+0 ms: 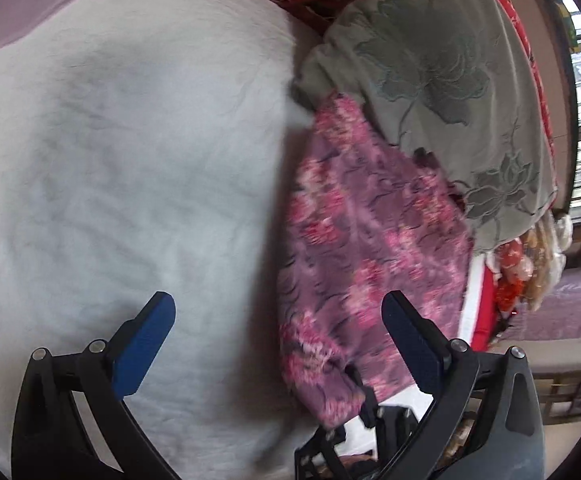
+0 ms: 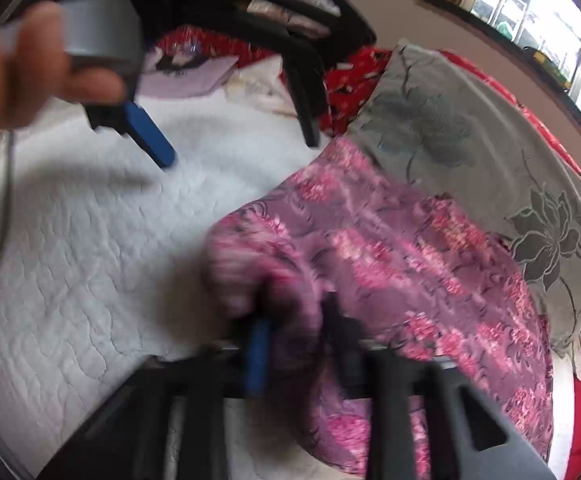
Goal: Fold small clothes
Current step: 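Grasp the folded shirt side with the right tool while the left tool grasps it too, then lift the shirt side with both tools and fold it over the shirt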
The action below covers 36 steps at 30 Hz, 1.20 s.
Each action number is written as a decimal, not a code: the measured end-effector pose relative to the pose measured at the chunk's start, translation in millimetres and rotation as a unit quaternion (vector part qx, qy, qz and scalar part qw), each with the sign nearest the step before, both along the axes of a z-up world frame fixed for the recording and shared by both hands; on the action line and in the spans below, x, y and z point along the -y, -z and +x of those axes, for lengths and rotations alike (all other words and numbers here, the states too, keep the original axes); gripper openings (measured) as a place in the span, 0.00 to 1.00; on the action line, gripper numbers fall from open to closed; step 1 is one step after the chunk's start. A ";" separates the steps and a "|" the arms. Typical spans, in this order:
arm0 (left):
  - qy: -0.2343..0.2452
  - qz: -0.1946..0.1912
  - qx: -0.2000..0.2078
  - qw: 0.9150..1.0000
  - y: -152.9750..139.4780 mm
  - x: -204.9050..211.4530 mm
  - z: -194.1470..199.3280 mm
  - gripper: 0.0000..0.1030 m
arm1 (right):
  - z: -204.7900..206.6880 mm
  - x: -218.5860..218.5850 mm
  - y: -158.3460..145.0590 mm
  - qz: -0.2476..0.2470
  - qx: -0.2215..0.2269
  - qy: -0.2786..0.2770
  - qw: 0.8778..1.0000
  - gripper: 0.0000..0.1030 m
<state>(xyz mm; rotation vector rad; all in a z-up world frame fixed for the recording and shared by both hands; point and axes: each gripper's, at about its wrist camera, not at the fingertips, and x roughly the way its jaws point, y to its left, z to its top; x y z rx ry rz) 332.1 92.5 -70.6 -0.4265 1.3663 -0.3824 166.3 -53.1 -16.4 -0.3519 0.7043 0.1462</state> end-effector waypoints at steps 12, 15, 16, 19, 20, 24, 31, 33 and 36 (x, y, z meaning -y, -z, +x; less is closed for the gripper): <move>0.049 -0.046 -0.057 0.996 16.0 76.0 29.9 1.00 | -7.5 41.0 -27.8 0.088 0.034 0.013 0.995 0.11; 0.057 -0.039 -0.060 0.996 17.2 87.4 29.8 0.94 | -7.4 45.4 -28.7 0.106 0.033 0.013 0.994 0.11; 0.056 -0.039 -0.056 0.996 15.1 91.3 29.8 0.87 | -8.0 46.1 -28.8 0.109 0.032 0.015 0.993 0.11; 0.058 -0.027 -0.045 0.997 8.5 99.3 30.2 0.47 | -9.7 50.0 -29.6 0.122 0.033 0.018 0.992 0.11; 0.057 -0.020 -0.044 0.997 7.4 101.1 30.4 0.36 | -10.1 51.9 -30.1 0.127 0.033 0.020 0.991 0.11; 0.043 -0.011 -0.044 0.998 1.0 98.6 28.4 0.16 | -9.7 58.5 -31.5 0.147 0.039 0.031 0.988 0.11; 0.043 -0.020 -0.019 0.999 -28.1 109.6 10.9 0.15 | -16.7 74.4 -38.3 0.191 0.047 0.049 0.979 0.11; 0.049 -0.022 -0.010 0.999 -38.1 117.9 4.3 0.15 | -22.0 81.7 -42.4 0.202 0.049 0.055 0.977 0.10; 0.056 -0.021 0.002 0.998 -51.3 133.6 -6.6 0.15 | -31.2 93.9 -49.9 0.213 0.056 0.067 0.973 0.10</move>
